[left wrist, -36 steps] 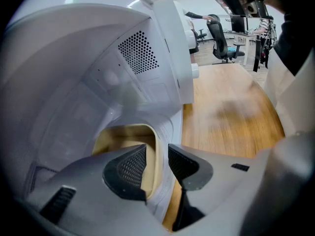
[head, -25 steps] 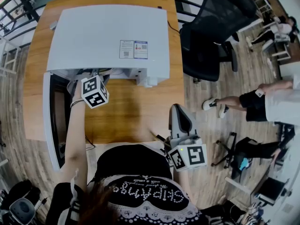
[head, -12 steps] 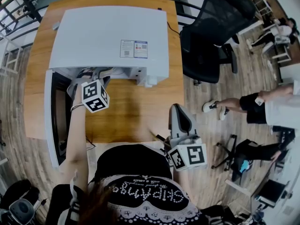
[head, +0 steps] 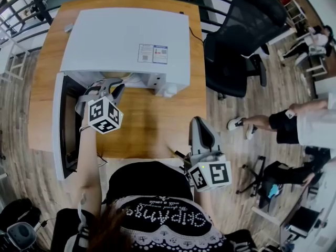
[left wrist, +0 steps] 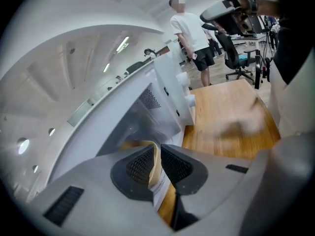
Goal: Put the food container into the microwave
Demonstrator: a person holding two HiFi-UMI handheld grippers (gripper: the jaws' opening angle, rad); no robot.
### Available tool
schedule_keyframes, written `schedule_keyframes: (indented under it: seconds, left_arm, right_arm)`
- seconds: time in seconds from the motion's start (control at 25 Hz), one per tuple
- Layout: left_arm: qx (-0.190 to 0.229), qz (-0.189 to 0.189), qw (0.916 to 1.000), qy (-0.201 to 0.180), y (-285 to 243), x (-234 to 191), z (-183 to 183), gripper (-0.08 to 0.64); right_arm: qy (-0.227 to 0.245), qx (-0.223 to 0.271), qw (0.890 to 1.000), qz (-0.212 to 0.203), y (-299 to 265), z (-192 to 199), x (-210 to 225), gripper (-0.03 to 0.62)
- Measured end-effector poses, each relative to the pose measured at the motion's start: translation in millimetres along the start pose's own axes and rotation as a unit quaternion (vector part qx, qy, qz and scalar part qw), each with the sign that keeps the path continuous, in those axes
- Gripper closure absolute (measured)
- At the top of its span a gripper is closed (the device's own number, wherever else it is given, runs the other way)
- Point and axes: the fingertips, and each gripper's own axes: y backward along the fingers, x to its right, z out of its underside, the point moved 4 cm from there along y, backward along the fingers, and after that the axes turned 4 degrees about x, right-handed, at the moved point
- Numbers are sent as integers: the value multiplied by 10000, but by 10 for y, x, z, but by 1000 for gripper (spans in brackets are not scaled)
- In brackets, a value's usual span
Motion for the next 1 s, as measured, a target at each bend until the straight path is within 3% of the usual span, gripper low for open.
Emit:
schedule_keyframes:
  seconds: [0.28,0.52,0.72,1.0]
  left_arm:
    - [423,-549,9972,265,327,-91,-243,518]
    - [942,-1113,9876,589,649,-173,-546,529]
    - [1458,-1456,9714,1181,964,-215,-780,529]
    - [2132,-1951,9372,1952,1382,-200,-1038,530]
  right_arm:
    - [21,51,9999,-114,58,-18,-23,554]
    - [32,79,9998,-196,124,-33,-10,554]
    - [29,123,9996,-259,201,-40,38,554]
    - [31,210,9992,-327,324,-53,196,554]
